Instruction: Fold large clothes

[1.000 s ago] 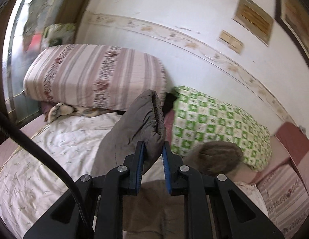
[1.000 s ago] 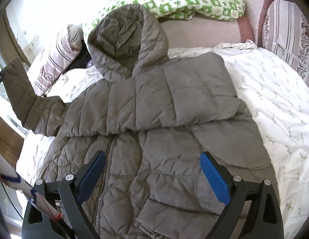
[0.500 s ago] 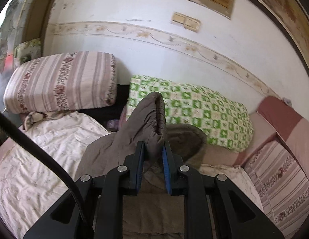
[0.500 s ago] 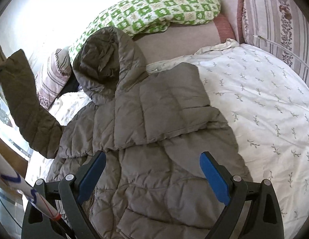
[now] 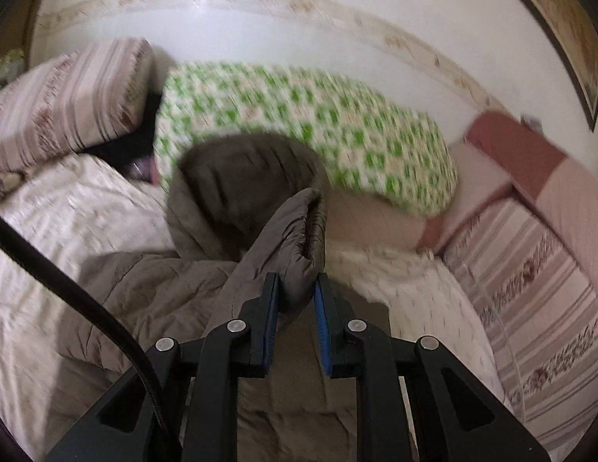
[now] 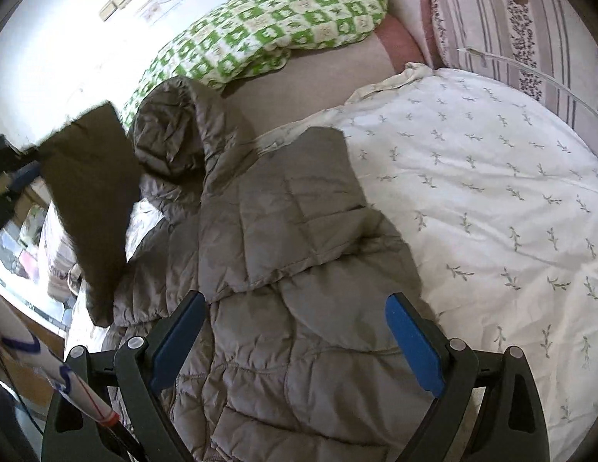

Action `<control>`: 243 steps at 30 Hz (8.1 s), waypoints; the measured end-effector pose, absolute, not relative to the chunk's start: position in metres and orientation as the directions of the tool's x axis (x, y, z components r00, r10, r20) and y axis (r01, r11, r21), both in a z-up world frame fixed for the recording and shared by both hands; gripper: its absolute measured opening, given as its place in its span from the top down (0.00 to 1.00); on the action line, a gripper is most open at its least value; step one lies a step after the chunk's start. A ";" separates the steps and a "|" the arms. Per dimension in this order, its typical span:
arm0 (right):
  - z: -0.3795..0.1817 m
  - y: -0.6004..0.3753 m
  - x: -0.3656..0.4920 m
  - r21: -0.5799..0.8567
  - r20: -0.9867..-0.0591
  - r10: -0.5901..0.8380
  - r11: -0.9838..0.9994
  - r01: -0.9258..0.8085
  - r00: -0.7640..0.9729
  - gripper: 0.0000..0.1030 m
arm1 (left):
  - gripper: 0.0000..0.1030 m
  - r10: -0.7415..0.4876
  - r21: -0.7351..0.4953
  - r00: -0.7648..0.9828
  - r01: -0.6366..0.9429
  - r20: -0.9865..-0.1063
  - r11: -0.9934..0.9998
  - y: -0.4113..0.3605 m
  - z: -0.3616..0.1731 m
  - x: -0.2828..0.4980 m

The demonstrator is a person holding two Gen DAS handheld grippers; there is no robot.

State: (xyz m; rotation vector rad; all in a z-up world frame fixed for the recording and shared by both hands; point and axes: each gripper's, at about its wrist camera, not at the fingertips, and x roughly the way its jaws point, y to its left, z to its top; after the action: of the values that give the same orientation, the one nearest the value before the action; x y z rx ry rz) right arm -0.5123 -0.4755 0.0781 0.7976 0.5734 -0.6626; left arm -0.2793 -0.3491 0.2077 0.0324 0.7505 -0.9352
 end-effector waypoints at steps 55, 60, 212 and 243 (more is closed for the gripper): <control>0.037 -0.466 -0.377 0.253 -0.779 -0.293 0.661 0.706 0.554 0.32 | 0.52 -0.410 0.009 0.502 0.641 -0.761 0.768 -0.248 0.065 -0.175; 0.058 -0.447 -0.384 0.245 -0.732 -0.332 0.686 0.685 0.595 0.30 | 0.52 -0.423 0.049 0.514 0.676 -0.747 0.735 -0.219 0.074 -0.206; 0.049 -0.382 -0.242 0.084 -0.871 -0.237 0.792 0.605 0.430 0.37 | 0.41 -0.449 -0.028 0.485 0.655 -0.750 0.755 -0.210 0.051 -0.150; 0.256 -0.542 -0.192 0.389 -0.717 -0.281 0.598 0.700 0.638 0.36 | 0.41 -0.525 -0.092 0.468 0.678 -0.711 0.729 -0.215 0.060 -0.155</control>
State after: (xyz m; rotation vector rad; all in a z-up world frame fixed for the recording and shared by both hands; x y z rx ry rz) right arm -0.1919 -0.5424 0.2561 0.7180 0.6535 -0.6185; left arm -0.1548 -0.2145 0.0598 0.2151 0.7910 -0.7445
